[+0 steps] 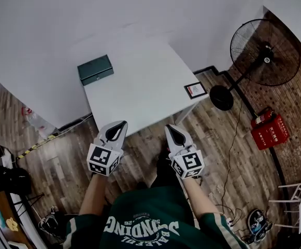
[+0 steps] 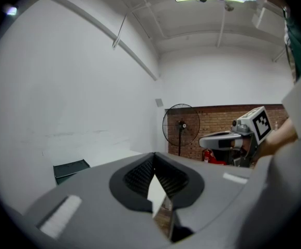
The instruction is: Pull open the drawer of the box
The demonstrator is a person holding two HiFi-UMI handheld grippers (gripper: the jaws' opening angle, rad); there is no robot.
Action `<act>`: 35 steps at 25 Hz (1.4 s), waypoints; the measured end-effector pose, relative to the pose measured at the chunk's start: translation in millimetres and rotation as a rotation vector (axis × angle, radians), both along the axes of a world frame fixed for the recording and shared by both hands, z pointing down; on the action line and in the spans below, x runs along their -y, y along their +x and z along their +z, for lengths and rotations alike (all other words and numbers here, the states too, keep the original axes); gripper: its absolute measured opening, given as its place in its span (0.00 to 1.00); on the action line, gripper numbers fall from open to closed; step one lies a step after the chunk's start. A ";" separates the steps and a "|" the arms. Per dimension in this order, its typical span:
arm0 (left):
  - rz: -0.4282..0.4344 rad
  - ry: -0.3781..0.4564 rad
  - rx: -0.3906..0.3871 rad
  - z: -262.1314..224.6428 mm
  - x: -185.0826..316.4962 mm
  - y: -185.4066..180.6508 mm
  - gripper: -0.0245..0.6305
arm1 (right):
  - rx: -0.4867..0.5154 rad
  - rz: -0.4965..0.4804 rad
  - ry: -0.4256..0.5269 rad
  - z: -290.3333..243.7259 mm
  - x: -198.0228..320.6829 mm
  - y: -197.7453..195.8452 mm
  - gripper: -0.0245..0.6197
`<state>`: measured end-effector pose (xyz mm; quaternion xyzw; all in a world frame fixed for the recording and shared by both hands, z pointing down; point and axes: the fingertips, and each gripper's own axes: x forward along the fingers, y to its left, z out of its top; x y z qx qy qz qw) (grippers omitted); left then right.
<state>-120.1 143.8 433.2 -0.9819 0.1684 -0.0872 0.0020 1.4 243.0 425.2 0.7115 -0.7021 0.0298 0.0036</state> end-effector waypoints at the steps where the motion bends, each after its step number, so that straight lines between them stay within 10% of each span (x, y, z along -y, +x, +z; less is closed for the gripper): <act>1: -0.009 -0.001 0.003 1.4 4.5 1.4 0.12 | 0.015 -0.008 -0.001 2.8 4.4 3.1 0.04; 17: -0.154 -0.020 0.030 18.0 103.8 71.0 0.12 | 0.040 -0.151 -0.017 13.4 129.5 93.1 0.04; 35: -0.515 -0.090 0.034 14.2 251.5 141.1 0.12 | 0.026 -0.508 -0.071 0.4 328.4 177.5 0.04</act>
